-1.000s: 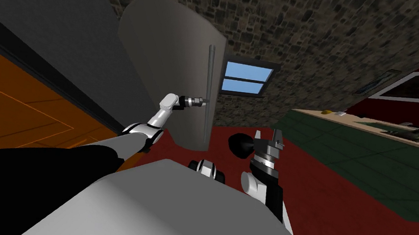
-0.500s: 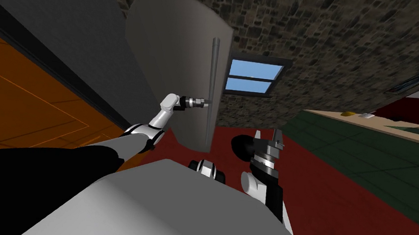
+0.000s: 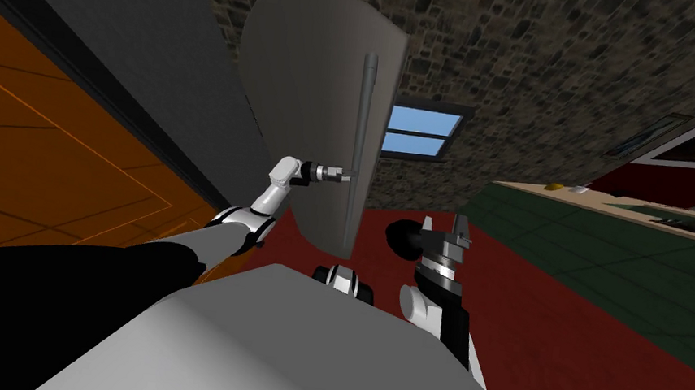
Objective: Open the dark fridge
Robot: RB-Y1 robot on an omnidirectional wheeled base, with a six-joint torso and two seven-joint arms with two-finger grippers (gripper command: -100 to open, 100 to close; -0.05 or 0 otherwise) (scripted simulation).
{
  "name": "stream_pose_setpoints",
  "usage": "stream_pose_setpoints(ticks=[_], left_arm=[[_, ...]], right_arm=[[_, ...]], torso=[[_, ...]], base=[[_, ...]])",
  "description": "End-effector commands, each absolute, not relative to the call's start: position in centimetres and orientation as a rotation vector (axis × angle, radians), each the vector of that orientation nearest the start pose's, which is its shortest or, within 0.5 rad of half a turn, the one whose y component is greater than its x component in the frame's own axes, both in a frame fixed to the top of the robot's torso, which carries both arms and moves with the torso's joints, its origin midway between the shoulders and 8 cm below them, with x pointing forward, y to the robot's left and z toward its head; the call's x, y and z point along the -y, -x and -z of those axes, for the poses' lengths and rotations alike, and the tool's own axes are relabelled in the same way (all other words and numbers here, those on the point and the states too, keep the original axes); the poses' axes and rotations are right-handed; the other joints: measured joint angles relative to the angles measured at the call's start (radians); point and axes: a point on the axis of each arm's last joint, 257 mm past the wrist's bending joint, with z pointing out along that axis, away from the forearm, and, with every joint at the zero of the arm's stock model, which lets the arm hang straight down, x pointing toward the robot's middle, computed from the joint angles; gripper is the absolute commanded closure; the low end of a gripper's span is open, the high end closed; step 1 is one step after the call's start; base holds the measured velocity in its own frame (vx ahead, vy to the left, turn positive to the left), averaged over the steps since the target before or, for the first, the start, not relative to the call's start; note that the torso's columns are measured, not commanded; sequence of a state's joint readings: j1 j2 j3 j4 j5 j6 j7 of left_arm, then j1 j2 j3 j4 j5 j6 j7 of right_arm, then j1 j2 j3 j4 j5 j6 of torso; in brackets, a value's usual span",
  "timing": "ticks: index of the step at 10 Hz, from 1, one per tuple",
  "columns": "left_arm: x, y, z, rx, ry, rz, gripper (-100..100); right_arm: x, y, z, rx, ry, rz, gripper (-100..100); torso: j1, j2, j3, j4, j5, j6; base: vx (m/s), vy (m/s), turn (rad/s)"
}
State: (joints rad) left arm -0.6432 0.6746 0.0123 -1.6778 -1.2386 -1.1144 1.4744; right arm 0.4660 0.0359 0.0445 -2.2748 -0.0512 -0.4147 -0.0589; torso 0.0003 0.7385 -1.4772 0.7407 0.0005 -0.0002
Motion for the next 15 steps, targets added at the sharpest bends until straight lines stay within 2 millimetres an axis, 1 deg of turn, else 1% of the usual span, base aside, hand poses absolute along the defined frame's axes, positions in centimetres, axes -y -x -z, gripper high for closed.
stream_pose_setpoints(ticks=[1,2,3,4,5,9,13,14,15], left_arm=[[-5.9,-44.6,-7.5,-1.729,-0.599,1.507,100],[-5.3,-43.8,-7.6,-1.726,-0.627,1.527,100],[-5.6,-44.4,-7.0,-1.738,-0.617,1.501,100],[-4.2,-42.4,-6.8,-1.740,-0.678,1.549,100],[-4.2,-42.4,-6.8,-1.740,-0.678,1.549,100],[-2.2,-38.9,-7.1,-1.723,-0.783,1.637,100],[-0.6,-35.3,-7.3,-1.699,-0.894,1.719,100],[-0.8,-36.0,-7.0,-1.713,-0.884,1.696,100],[0.0,-34.1,-6.9,-1.705,-0.947,1.739,100]], right_arm=[[27.1,-36.3,-1.7,-0.575,-0.791,-1.434,0],[27.1,-36.3,-1.7,-0.575,-0.791,-1.434,0],[27.1,-36.3,-1.7,-0.575,-0.791,-1.434,0],[27.1,-36.3,-1.7,-0.575,-0.792,-1.434,0],[27.1,-36.3,-1.7,-0.575,-0.791,-1.434,0],[27.1,-36.3,-1.7,-0.575,-0.791,-1.434,0],[27.1,-36.3,-1.7,-0.575,-0.791,-1.434,0],[27.1,-36.3,-1.7,-0.575,-0.791,-1.434,0],[27.1,-36.3,-1.7,-0.575,-0.792,-1.434,0]], torso=[[0.000,0.003,0.001,0.001,0.000,0.000],[0.000,0.005,0.003,0.001,0.000,0.001],[-0.001,0.005,0.002,0.002,-0.001,0.001],[-0.006,-0.002,-0.002,0.001,-0.002,-0.001],[-0.002,-0.001,0.000,-0.001,-0.002,0.002],[0.002,0.001,0.001,-0.001,0.001,0.001],[0.001,0.003,0.001,0.001,0.000,0.001],[0.001,0.004,0.002,0.001,0.000,0.001],[-0.005,-0.002,-0.002,-0.001,-0.001,0.000]], base=[[-0.205,0.188,-0.053],[-0.165,0.186,-0.055],[-0.072,0.082,-0.027],[-0.094,0.168,-0.050],[-0.128,0.182,-0.068],[-0.111,0.194,-0.054],[-0.127,0.207,-0.056],[-0.071,0.104,-0.026],[-0.079,0.172,-0.063]])
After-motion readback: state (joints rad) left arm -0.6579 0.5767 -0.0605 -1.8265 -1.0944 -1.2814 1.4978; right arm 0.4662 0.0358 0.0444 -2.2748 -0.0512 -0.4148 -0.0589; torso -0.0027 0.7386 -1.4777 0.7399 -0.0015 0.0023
